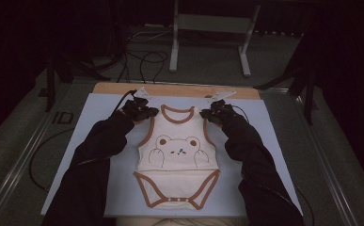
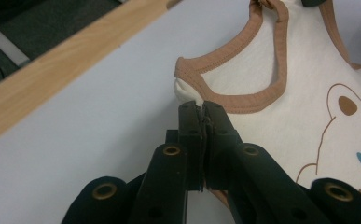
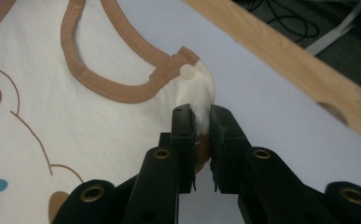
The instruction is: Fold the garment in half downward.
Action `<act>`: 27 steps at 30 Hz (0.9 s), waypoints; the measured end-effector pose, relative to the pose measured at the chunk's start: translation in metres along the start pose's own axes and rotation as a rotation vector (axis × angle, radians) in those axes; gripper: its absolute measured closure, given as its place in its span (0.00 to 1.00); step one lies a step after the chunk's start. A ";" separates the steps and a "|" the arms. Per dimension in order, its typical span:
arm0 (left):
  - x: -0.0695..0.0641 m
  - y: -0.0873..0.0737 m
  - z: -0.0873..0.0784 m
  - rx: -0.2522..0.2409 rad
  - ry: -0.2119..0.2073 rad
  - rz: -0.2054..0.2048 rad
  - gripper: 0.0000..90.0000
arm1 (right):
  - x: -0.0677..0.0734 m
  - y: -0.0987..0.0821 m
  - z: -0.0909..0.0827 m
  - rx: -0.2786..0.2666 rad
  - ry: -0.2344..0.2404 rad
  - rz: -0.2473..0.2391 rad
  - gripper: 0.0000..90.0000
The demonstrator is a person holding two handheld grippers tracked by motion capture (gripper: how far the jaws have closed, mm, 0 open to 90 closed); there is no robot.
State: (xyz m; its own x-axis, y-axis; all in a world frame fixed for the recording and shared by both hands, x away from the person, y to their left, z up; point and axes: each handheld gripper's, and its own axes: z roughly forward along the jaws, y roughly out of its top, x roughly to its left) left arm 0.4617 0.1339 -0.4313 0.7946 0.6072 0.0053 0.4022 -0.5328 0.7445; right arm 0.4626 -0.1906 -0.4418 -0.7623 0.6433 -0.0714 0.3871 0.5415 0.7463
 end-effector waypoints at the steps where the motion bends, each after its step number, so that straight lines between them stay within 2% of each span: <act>1: 0.000 0.001 -0.001 -0.003 0.002 0.001 0.98 | 0.000 0.002 -0.002 -0.006 -0.004 0.000 0.90; 17: -0.001 0.024 -0.029 -0.082 0.046 0.025 0.98 | -0.004 0.023 -0.022 -0.078 -0.035 -0.009 0.90; 23: -0.004 0.025 -0.035 -0.099 0.041 0.033 0.98 | -0.002 0.029 -0.032 -0.108 -0.039 -0.011 0.90; 27: -0.006 0.023 -0.040 -0.114 0.035 0.035 0.98 | 0.001 0.030 -0.039 -0.117 -0.036 -0.029 0.90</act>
State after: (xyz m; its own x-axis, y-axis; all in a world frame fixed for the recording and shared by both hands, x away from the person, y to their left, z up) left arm 0.4477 0.1412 -0.3875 0.7902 0.6104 0.0544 0.3183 -0.4848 0.8146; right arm 0.4529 -0.1946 -0.3943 -0.7525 0.6483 -0.1159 0.3007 0.4947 0.8154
